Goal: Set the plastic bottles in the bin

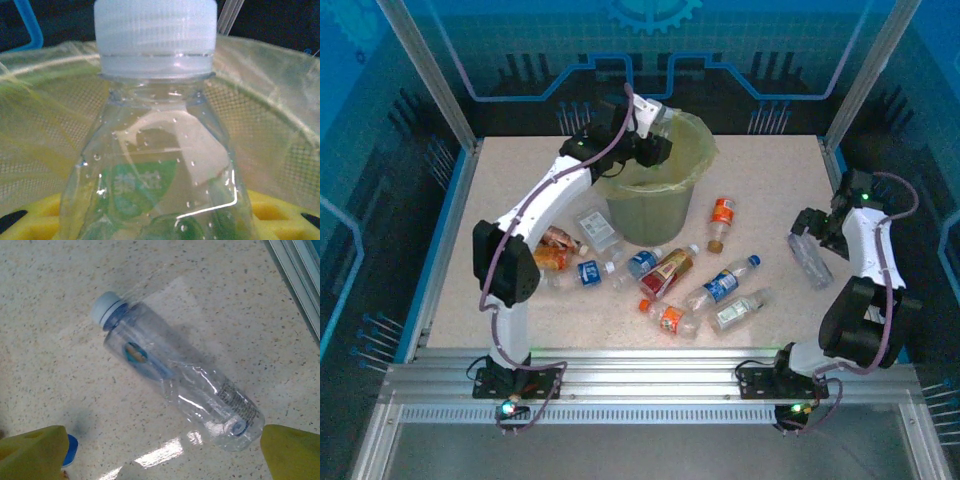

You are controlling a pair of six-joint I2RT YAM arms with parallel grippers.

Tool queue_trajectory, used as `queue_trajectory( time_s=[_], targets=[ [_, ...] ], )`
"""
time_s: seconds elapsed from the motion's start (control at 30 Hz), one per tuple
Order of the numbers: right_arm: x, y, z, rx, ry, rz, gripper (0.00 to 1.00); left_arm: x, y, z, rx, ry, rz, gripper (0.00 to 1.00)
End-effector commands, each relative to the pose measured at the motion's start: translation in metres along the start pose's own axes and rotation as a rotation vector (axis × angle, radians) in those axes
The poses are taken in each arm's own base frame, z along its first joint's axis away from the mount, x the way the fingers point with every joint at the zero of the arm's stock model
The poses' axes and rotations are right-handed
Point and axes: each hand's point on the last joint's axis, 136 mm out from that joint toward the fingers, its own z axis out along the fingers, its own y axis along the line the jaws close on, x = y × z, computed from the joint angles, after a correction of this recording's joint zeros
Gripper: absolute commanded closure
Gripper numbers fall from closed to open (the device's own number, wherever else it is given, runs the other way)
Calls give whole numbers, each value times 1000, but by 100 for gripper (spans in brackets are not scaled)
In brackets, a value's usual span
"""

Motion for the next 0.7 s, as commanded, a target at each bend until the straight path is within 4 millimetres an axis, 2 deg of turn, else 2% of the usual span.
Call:
queue_trajectory(
  time_s=[0.0, 0.13, 0.33, 0.67],
  targets=[
    [-4, -8, 12, -43, 20, 76, 0, 23, 0, 15, 21, 61, 10, 57],
    [-1, -12, 27, -76, 47, 108, 0, 32, 3, 22, 18, 84, 6, 50],
    [-3, -8, 48, -102, 82, 97, 0, 38, 6, 25, 9, 103, 3, 33],
    [-15, -13, 69, -68, 101, 62, 0, 29, 7, 16, -13, 85, 2, 2]
  ],
)
